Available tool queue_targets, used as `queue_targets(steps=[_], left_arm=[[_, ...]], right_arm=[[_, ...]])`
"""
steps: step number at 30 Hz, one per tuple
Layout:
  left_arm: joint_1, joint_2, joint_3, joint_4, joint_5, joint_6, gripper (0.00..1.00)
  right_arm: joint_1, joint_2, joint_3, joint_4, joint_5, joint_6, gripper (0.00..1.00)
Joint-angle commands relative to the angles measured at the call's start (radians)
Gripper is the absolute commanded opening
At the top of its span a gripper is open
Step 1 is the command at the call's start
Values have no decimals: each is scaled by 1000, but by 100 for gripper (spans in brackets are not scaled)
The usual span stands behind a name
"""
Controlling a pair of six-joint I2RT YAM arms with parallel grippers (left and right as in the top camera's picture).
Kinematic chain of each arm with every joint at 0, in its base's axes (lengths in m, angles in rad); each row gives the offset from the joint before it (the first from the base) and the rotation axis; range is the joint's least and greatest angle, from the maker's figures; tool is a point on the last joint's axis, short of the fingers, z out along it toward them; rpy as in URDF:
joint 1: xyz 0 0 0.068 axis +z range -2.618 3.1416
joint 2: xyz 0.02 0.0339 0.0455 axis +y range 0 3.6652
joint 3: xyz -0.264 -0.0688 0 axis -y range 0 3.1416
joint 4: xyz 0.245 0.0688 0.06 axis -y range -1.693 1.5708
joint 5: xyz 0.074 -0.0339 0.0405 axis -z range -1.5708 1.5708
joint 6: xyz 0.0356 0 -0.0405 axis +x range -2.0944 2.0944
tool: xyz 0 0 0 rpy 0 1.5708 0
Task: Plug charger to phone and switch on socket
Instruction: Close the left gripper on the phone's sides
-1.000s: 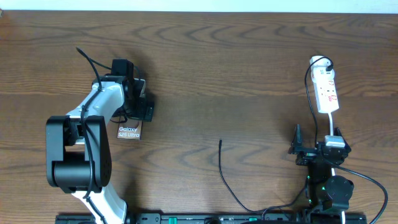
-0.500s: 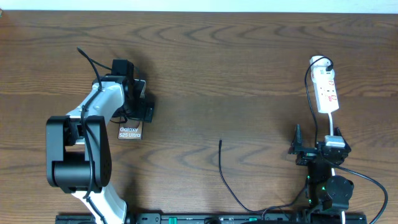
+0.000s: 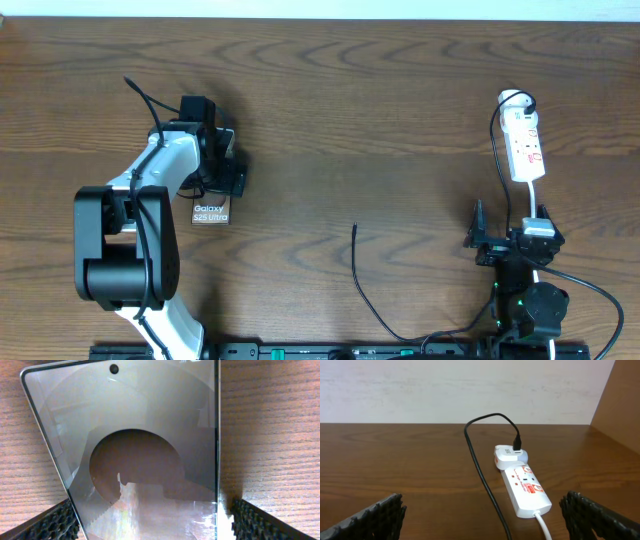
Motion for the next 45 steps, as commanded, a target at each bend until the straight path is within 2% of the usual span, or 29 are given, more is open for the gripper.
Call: queue_targets(steps=[1,30,45], left_arm=[[-5,63,-34,-13,-34,5,89],[-5,63,-34,-10,-34,5,75],[-5,63,-34,-10,-34,5,60]], right_arm=[[9,-3,-2,-4,-2,-4,99],[9,-3,-2,-4,-2,-4,99],[9,-3,-2,-4,-2,-4,99]])
